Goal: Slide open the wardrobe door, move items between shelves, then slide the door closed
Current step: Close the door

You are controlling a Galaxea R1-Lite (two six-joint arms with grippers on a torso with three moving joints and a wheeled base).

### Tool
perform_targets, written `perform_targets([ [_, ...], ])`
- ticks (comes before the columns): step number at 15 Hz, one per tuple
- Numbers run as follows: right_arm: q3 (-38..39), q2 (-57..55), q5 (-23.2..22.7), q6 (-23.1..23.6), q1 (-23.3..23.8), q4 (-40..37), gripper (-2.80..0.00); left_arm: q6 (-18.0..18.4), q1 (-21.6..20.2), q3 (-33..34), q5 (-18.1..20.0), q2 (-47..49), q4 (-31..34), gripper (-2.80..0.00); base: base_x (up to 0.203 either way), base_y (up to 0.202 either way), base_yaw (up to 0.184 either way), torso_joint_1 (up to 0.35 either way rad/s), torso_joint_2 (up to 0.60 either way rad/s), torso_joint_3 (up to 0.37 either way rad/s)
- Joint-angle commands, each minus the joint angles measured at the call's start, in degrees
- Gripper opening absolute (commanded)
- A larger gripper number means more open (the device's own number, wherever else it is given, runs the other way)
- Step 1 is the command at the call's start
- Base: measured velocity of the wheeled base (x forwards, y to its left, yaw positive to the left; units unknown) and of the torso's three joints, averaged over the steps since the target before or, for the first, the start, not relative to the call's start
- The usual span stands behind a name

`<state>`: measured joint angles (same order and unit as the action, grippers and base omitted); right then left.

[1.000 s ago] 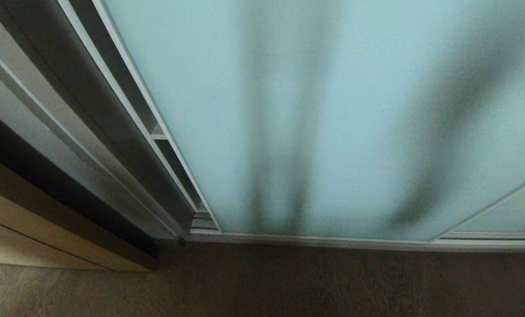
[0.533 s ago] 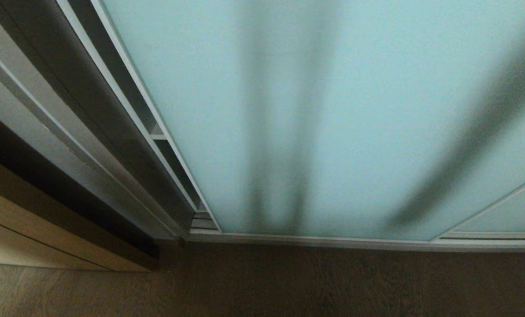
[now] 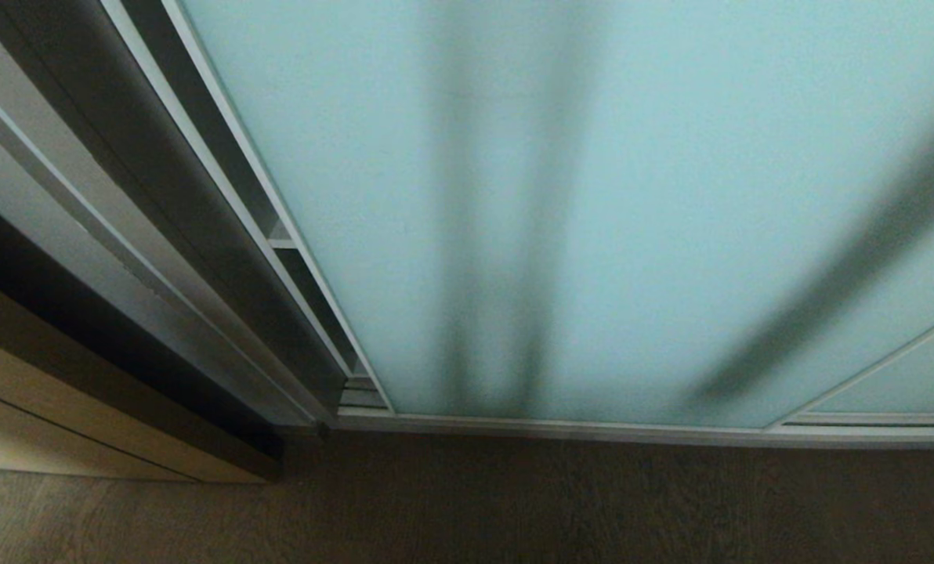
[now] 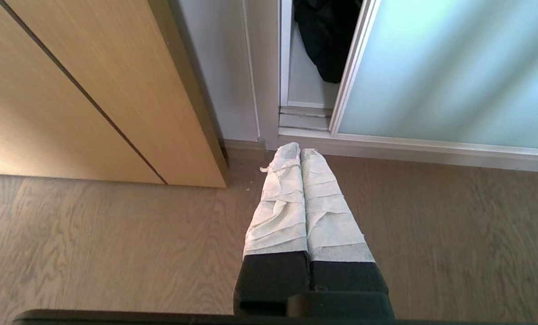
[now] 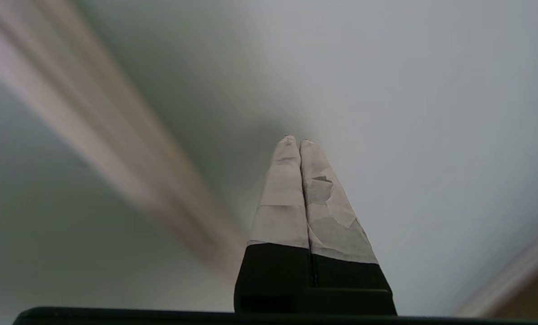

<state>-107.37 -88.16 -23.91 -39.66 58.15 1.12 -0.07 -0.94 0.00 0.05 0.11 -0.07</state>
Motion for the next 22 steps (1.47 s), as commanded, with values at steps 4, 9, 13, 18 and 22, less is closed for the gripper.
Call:
perform_targets([
  [4,0.0,0.1,-1.0,-8.7,-4.6,0.0,-2.8,0.0,0.0,0.0,0.0,0.1,0.0,-2.8,0.0,0.0,0.0,0.0,0.0,0.0],
  [9,1.6,2.4,-0.8,-12.8,-7.1,0.0,-2.8,0.0,0.0,0.0,0.0,0.1,0.0,-2.8,0.0,0.0,0.0,0.0,0.0,0.0],
  [13,4.0,4.3,-0.8,-13.4,-9.8,0.0,-2.8,0.0,0.0,0.0,0.0,0.1,0.0,-2.8,0.0,0.0,0.0,0.0,0.0,0.0],
  [18,5.1,5.8,-0.9,-13.5,-10.6,-0.1,-2.8,0.0,0.0,0.0,0.0,0.1,0.0,-2.8,0.0,0.0,0.0,0.0,0.0,0.0],
  [22,8.5,8.6,-0.5,-13.4,-14.0,0.0,-2.8,0.0,0.0,0.0,0.0,0.1,0.0,-2.8,0.0,0.0,0.0,0.0,0.0,0.0],
])
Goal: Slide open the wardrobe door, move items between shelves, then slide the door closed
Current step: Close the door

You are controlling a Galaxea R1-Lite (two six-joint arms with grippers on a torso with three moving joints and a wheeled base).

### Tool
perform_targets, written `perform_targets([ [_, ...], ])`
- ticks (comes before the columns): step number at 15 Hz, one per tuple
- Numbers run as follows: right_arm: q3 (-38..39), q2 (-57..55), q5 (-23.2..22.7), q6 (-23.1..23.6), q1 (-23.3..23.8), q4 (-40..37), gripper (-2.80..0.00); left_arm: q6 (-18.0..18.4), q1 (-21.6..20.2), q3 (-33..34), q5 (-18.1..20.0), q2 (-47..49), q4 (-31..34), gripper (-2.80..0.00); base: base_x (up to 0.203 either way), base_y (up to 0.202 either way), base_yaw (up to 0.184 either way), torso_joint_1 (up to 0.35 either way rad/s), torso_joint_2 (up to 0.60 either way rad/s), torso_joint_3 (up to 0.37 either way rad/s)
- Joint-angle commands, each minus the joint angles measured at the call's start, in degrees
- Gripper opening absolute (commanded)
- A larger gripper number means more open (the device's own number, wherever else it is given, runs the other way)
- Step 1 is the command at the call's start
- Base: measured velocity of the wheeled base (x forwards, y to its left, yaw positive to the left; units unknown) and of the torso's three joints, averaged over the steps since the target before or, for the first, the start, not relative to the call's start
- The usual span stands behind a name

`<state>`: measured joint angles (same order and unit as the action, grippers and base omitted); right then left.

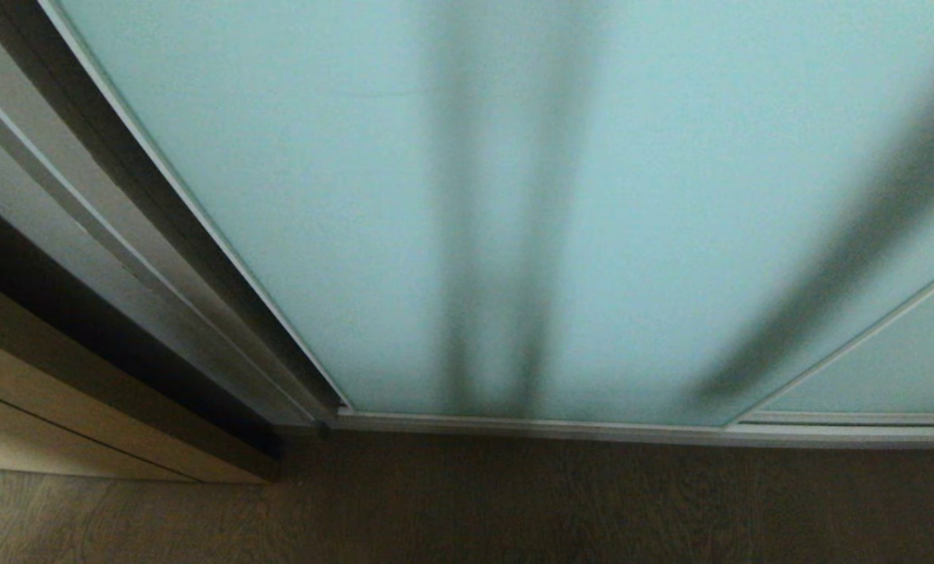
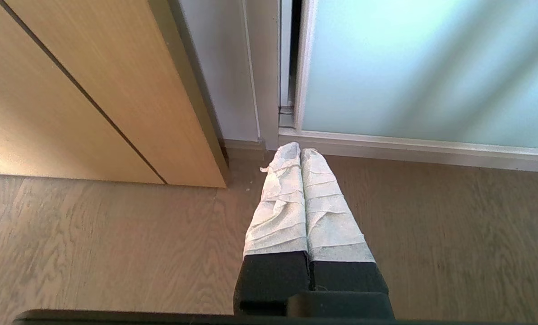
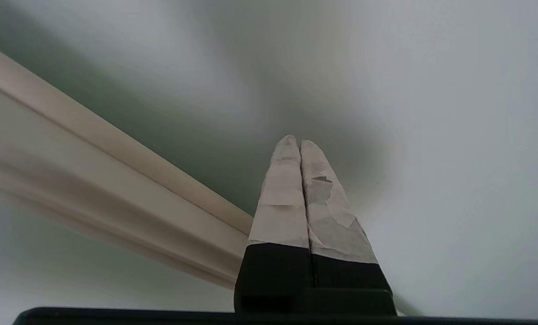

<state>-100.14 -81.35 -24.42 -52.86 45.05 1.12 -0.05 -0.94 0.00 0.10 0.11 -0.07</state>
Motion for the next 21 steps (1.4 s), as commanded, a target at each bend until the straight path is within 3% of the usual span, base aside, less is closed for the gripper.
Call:
perform_targets([
  [1,2.4,2.7,-0.1,0.2,-0.9,0.3,-2.8,0.0,0.0,0.0,-0.1,0.1,0.0,-2.8,0.0,0.0,0.0,0.0,0.0,0.0],
  [10,2.6,3.1,-0.1,1.6,-0.8,1.1,-2.8,0.0,0.0,0.0,0.0,0.1,0.0,-2.8,0.0,0.0,0.0,0.0,0.0,0.0],
  [15,2.7,3.7,1.3,13.4,-0.3,5.7,-2.8,0.0,0.0,0.0,0.0,0.1,0.0,-2.8,0.0,0.0,0.0,0.0,0.0,0.0],
  [18,2.3,2.4,4.6,23.4,0.3,16.2,-2.8,0.0,0.0,0.0,-0.1,0.1,0.0,-2.8,0.0,0.0,0.0,0.0,0.0,0.0],
  [21,2.4,0.8,5.5,30.4,5.6,27.3,-2.8,0.0,0.0,0.0,0.0,0.1,0.0,-2.8,0.0,0.0,0.0,0.0,0.0,0.0],
])
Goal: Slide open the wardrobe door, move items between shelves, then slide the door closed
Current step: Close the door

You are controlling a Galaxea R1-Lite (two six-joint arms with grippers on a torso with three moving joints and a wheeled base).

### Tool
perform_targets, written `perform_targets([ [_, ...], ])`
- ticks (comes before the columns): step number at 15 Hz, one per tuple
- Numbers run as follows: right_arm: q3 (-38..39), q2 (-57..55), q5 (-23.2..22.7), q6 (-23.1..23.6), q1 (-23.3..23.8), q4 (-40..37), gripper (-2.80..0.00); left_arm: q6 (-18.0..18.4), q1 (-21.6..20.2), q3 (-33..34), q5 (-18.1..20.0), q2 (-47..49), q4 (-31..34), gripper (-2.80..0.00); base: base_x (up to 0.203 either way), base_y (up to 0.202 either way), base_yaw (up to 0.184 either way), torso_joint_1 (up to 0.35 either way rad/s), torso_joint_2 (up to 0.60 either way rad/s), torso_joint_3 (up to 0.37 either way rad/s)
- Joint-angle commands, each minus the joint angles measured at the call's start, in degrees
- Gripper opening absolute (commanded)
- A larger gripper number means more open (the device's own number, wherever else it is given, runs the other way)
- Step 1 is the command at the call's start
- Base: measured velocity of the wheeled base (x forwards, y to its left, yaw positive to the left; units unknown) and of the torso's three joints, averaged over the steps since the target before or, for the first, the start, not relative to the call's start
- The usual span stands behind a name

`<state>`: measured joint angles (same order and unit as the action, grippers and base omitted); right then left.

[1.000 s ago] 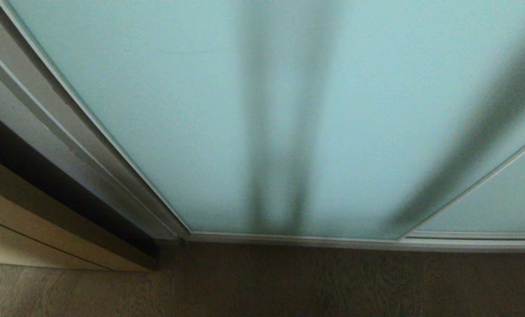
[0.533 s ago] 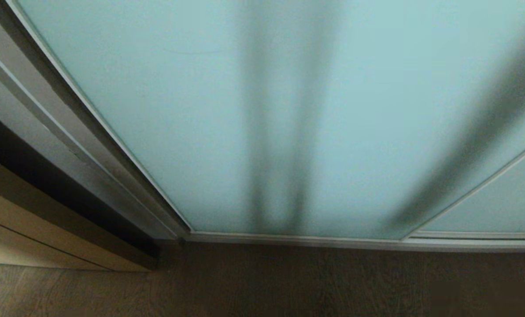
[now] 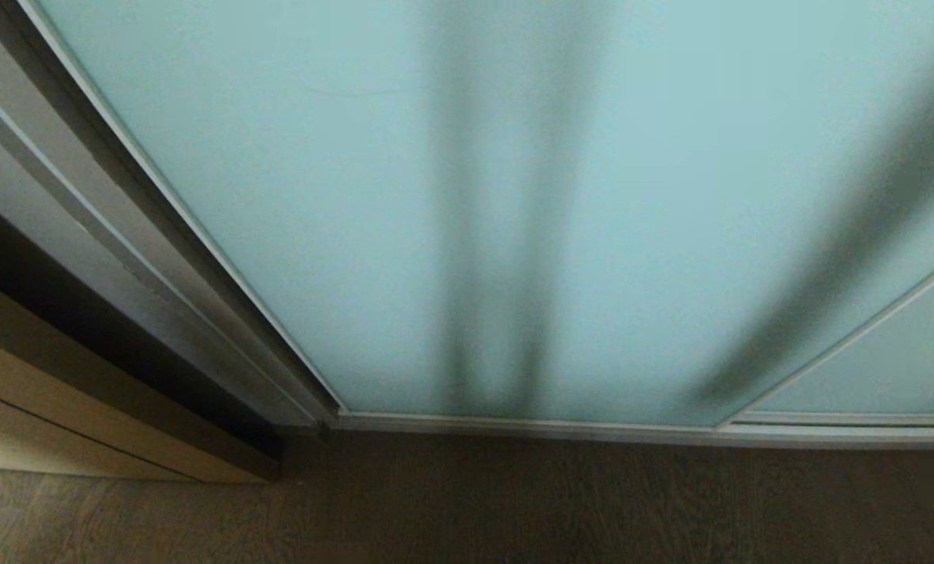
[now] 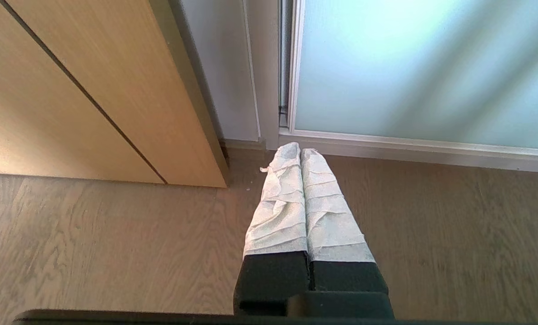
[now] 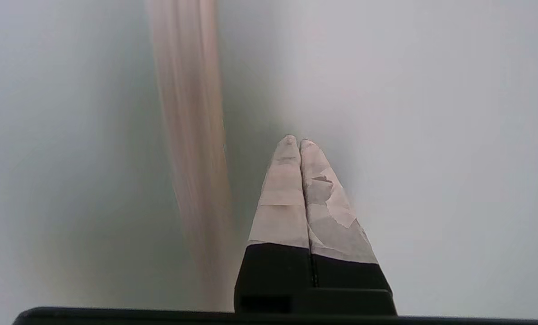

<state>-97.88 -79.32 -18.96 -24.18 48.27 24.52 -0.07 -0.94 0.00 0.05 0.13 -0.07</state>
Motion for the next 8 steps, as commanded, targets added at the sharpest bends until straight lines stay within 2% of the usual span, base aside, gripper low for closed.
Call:
perform_targets([
  [1,0.6,-1.2,0.9,3.1,4.3,5.1,-2.8,0.0,0.0,0.0,0.0,0.0,0.0,-2.8,0.0,0.0,0.0,0.0,0.0,0.0],
  [3,1.1,-0.6,5.3,4.3,6.1,8.8,-2.8,0.0,0.0,0.0,0.0,0.0,0.0,-2.8,0.0,0.0,0.0,0.0,0.0,0.0],
  [6,2.1,3.0,8.0,4.0,6.5,14.0,-2.8,0.0,0.0,0.0,0.0,0.0,0.0,-2.8,0.0,0.0,0.0,0.0,0.0,0.0],
  [8,5.6,7.6,9.8,4.4,6.5,15.9,-2.8,0.0,0.0,0.0,0.0,0.0,0.0,-2.8,0.0,0.0,0.0,0.0,0.0,0.0],
])
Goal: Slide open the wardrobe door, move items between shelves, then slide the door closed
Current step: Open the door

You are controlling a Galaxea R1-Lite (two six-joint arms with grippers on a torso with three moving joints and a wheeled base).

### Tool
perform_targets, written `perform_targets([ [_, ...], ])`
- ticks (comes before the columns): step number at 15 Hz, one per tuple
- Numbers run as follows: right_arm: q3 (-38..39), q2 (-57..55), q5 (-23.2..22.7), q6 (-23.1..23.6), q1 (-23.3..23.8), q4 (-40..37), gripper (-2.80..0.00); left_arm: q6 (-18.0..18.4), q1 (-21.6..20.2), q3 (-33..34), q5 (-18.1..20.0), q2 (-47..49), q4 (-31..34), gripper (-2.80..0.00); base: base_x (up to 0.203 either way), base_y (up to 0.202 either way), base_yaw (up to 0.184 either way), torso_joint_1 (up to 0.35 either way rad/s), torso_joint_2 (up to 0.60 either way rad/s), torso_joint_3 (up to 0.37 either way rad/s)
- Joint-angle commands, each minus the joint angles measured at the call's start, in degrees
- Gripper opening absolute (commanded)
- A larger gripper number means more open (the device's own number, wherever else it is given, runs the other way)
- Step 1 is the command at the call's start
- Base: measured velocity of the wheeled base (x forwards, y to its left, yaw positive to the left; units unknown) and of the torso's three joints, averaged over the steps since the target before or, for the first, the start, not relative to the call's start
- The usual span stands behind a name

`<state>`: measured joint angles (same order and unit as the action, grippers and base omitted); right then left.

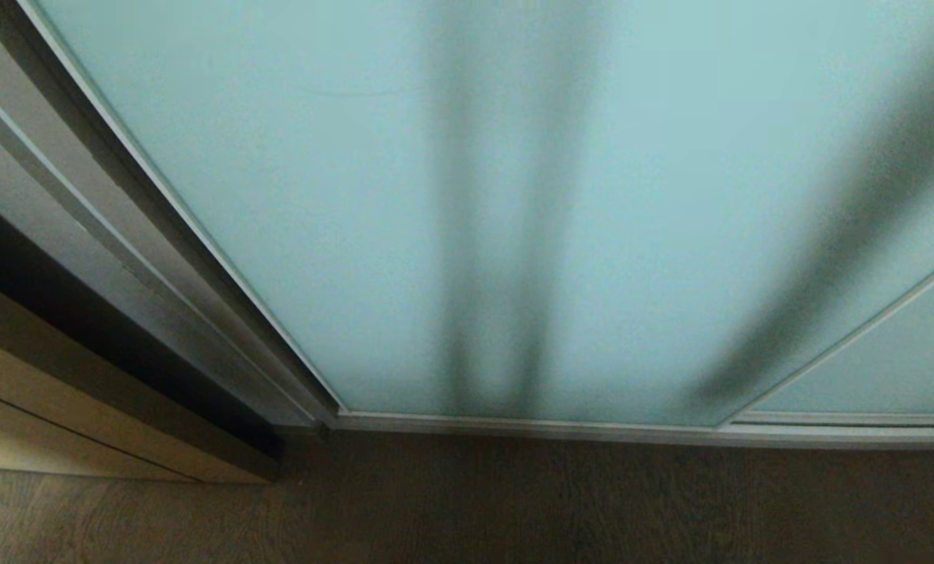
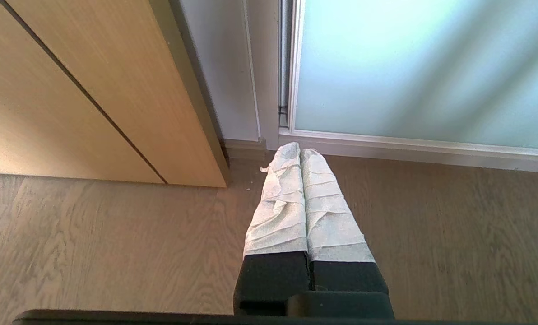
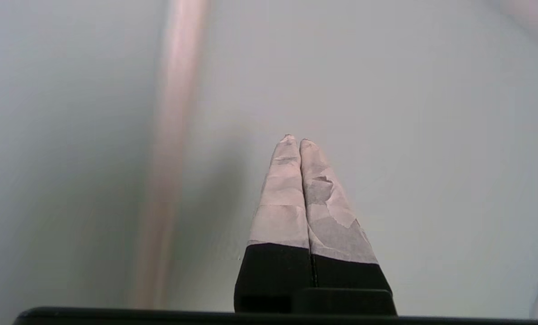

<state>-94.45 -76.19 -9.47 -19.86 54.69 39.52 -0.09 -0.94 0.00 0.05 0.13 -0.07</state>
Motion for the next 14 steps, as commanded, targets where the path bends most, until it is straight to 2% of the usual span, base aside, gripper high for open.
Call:
perform_targets([
  [1,4.4,7.5,0.5,0.2,-0.2,1.6,-2.8,0.0,0.0,0.0,0.0,0.0,0.0,-2.8,0.0,0.0,0.0,0.0,0.0,0.0],
  [3,9.3,14.1,-0.3,0.5,-2.2,2.2,-2.8,0.0,0.0,0.0,0.0,0.0,0.0,-2.8,0.0,0.0,0.0,0.0,0.0,0.0],
  [5,15.6,21.0,-2.4,2.2,-8.0,1.7,-2.8,0.0,0.0,0.0,0.0,0.0,0.0,-2.8,0.0,0.0,0.0,0.0,0.0,0.0],
  [8,24.8,31.1,-4.0,9.5,-23.8,-1.8,-2.8,0.0,0.0,0.0,0.0,0.0,0.0,-2.8,0.0,0.0,0.0,0.0,0.0,0.0],
  [10,36.0,41.0,-4.4,15.3,-32.7,-11.1,-2.8,0.0,0.0,0.0,0.0,0.0,0.0,-2.8,0.0,0.0,0.0,0.0,0.0,0.0],
  [13,54.4,55.7,-3.9,22.1,-42.2,-29.6,-2.8,0.0,0.0,0.0,0.0,0.0,0.0,-2.8,0.0,0.0,0.0,0.0,0.0,0.0],
  [14,59.7,58.7,-2.9,23.3,-44.2,-33.4,-2.8,0.0,0.0,0.0,0.0,0.0,0.0,-2.8,0.0,0.0,0.0,0.0,0.0,0.0],
])
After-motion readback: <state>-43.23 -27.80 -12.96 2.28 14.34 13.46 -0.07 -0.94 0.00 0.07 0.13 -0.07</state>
